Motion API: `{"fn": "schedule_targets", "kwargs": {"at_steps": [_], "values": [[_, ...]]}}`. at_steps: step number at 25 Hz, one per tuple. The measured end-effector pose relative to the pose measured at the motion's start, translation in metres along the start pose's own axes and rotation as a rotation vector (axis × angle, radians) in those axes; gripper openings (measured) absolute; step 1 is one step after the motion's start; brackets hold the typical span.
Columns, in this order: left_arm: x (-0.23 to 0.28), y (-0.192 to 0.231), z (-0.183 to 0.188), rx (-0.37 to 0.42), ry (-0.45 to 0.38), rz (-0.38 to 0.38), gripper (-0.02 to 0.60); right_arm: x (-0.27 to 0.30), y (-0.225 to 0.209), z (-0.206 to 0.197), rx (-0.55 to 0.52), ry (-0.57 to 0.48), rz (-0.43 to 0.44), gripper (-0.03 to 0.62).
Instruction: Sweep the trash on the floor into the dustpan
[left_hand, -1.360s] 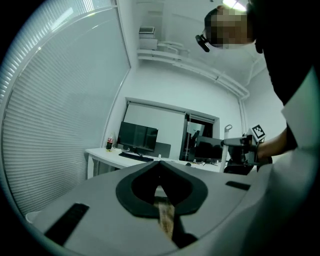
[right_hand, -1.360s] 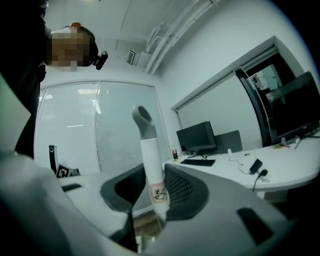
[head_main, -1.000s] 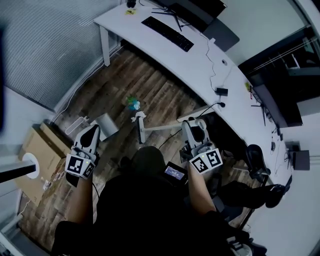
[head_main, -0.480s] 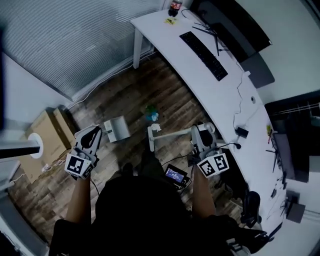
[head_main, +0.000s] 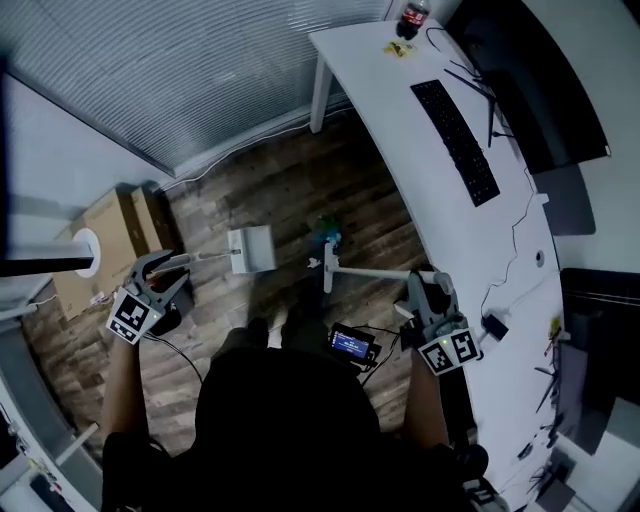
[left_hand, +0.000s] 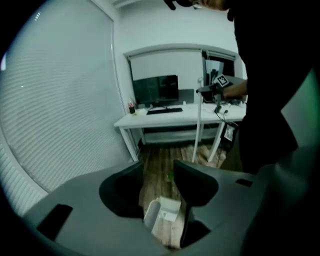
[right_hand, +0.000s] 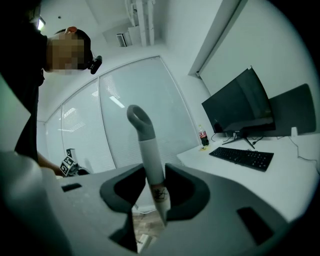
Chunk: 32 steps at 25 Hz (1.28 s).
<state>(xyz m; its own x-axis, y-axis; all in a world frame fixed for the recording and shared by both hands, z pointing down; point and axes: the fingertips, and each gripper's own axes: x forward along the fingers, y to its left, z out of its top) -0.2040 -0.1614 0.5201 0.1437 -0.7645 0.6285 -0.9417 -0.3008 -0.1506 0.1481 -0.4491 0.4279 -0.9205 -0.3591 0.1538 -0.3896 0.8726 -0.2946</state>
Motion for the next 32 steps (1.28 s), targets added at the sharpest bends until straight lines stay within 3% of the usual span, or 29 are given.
{"fn": "schedule_targets", "kwargs": {"at_steps": [5,8,10,13,16,18,20,23,27,32], "values": [[0.013,0.006,-0.078,0.145,0.351,-0.129,0.212,0.013,-0.027,0.007,-0.064,0.032,0.042,0.117],[0.021,0.008,-0.118,0.206,0.488,-0.22,0.219,0.016,-0.044,0.003,-0.124,0.062,0.01,0.117],[0.027,0.009,-0.137,0.23,0.536,-0.271,0.219,0.023,-0.053,-0.005,-0.165,0.086,-0.026,0.115],[0.039,0.012,-0.154,0.24,0.555,-0.314,0.219,0.05,-0.057,-0.029,-0.24,0.113,-0.06,0.115],[0.047,0.014,-0.162,0.241,0.561,-0.333,0.195,0.088,-0.053,-0.081,-0.322,0.184,-0.044,0.11],[0.051,0.012,-0.161,0.225,0.543,-0.334,0.133,0.111,-0.048,-0.123,-0.336,0.249,-0.018,0.112],[0.055,0.008,-0.158,0.201,0.516,-0.329,0.13,0.129,-0.035,-0.152,-0.318,0.261,0.022,0.112],[0.059,0.005,-0.154,0.189,0.491,-0.328,0.129,0.149,-0.014,-0.163,-0.247,0.194,0.073,0.117],[0.062,0.006,-0.152,0.163,0.473,-0.323,0.127,0.178,0.006,-0.169,-0.172,0.183,0.105,0.123],[0.066,0.008,-0.149,0.143,0.452,-0.335,0.127,0.219,0.029,-0.177,-0.155,0.177,0.13,0.127]]}}
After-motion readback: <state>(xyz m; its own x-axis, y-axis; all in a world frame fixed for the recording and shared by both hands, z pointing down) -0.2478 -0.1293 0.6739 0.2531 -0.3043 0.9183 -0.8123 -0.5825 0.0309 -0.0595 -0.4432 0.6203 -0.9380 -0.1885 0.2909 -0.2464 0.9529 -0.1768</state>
